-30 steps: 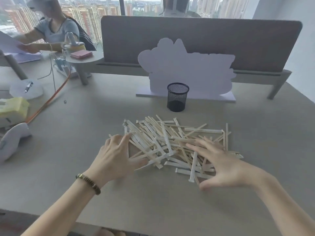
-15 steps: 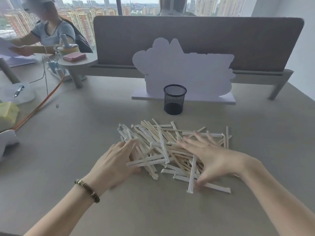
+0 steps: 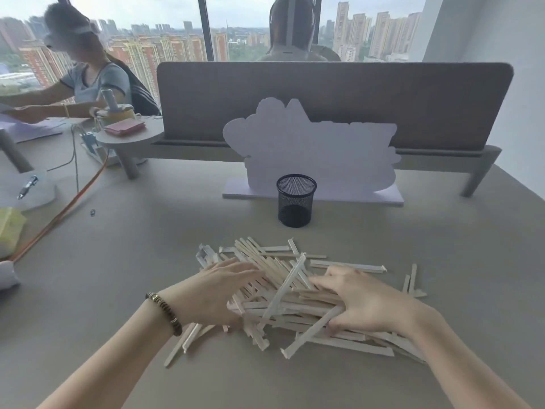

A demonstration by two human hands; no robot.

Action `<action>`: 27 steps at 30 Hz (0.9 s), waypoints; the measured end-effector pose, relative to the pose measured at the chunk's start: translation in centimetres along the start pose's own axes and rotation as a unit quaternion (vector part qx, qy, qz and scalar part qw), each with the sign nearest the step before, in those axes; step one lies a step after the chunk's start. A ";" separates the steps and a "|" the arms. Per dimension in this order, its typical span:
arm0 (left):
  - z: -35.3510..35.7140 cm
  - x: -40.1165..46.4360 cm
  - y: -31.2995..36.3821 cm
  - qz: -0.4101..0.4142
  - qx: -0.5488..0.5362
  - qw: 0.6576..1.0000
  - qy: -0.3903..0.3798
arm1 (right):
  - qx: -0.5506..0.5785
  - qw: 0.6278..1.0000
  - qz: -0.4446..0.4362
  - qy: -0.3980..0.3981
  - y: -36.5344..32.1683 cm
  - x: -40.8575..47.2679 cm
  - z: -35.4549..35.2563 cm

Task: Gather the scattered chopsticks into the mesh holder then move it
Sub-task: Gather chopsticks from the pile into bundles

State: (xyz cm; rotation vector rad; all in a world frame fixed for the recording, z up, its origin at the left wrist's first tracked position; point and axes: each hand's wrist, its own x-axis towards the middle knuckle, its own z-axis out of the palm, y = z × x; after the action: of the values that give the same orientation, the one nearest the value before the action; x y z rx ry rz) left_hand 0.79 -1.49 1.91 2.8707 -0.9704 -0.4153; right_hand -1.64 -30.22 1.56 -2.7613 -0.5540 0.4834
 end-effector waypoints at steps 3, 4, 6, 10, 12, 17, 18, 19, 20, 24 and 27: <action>0.1 0.9 -0.6 -0.001 0.026 1.000 0.005 | -0.003 1.000 -0.001 0.020 -0.1 -0.1 0.3; 0.1 1.0 -0.6 -0.004 0.031 0.999 0.001 | -0.002 1.000 0.001 0.023 -0.3 -0.2 0.4; 0.0 1.2 -0.3 -0.004 0.033 0.999 0.001 | -0.008 1.000 0.006 0.030 -0.8 -0.6 0.3; -0.3 1.4 0.3 -0.009 0.018 1.000 0.010 | -0.025 0.998 0.004 0.049 -1.7 -1.2 0.0; -0.3 1.3 0.4 -0.008 0.009 1.000 0.020 | -0.023 0.997 0.004 0.067 -1.8 -1.4 0.0; 0.2 0.9 0.0 0.000 -0.024 0.998 0.051 | 0.011 0.995 0.009 0.102 -1.2 -1.6 0.5; 0.3 0.8 -0.1 0.003 -0.032 0.998 0.058 | 0.013 0.994 0.008 0.110 -1.1 -1.6 0.5; 0.5 0.7 -0.3 0.006 -0.040 0.997 0.065 | 0.014 0.993 0.005 0.116 -1.2 -1.7 0.6; 0.6 0.6 -0.3 0.008 -0.043 0.997 0.070 | 0.018 0.993 0.003 0.120 -1.2 -1.7 0.7; 0.8 0.4 -0.5 0.041 -0.020 0.995 0.085 | 0.025 0.994 -0.005 0.108 -1.3 -1.5 1.3; 0.9 0.3 -0.7 0.046 0.012 0.993 0.112 | 0.020 0.996 0.000 0.092 -1.3 -1.4 1.5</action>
State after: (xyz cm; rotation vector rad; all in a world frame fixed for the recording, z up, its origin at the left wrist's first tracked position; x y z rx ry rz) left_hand 1.20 -1.14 0.82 2.8014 -1.0669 -0.0721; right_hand -3.87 -29.32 1.01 -2.7302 -0.4933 0.2343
